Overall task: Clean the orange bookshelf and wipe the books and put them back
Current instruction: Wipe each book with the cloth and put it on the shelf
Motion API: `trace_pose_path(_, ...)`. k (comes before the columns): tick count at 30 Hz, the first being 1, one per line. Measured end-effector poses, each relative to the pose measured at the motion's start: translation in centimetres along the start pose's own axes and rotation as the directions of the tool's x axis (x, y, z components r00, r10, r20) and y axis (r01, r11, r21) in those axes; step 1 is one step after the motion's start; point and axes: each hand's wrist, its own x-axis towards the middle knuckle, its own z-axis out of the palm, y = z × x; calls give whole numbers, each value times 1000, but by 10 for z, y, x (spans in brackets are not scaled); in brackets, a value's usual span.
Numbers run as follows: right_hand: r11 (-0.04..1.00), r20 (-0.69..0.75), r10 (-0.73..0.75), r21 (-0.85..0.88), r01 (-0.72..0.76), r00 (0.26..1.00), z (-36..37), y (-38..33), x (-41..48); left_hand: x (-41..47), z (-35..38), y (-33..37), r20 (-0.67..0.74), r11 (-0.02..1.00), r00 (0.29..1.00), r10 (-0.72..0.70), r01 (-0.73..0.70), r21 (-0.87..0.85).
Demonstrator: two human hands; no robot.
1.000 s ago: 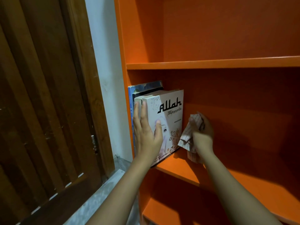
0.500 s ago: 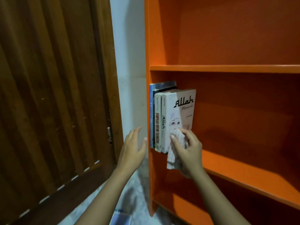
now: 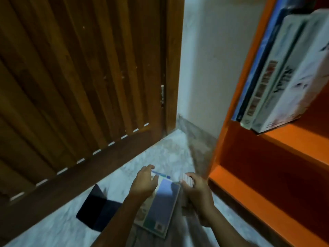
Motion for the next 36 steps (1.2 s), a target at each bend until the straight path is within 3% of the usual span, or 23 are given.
trace_pose_path(2,988,89,152,-10,-152,984,27,29,9,11,17,-37,19,998,999,-36,35,54)
trace_pose_path(7,947,171,318,-100,-305,932,76,86,17,28,54,-113,176,966,950,-257,250,58)
trace_pose_path(10,940,167,339,-102,-325,926,96,112,18,33,71,-149,228,944,916,-329,311,115)
trace_pose_path(13,918,140,387,29,-394,911,110,125,17,34,86,-168,279,932,892,-355,314,182)
trace_pose_path(16,905,168,405,69,-421,899,121,130,17,36,98,-183,374,924,844,-383,353,150)
trace_pose_path(21,875,108,470,71,-478,876,135,143,20,37,106,-193,291,918,874,-390,395,43)
trace_pose_path(30,925,46,328,188,-331,943,133,114,1,26,81,-183,153,907,910,-384,403,-121)
trace_pose_path(36,960,-84,157,247,-132,984,102,60,-3,9,36,-141,41,824,937,-346,324,-465)
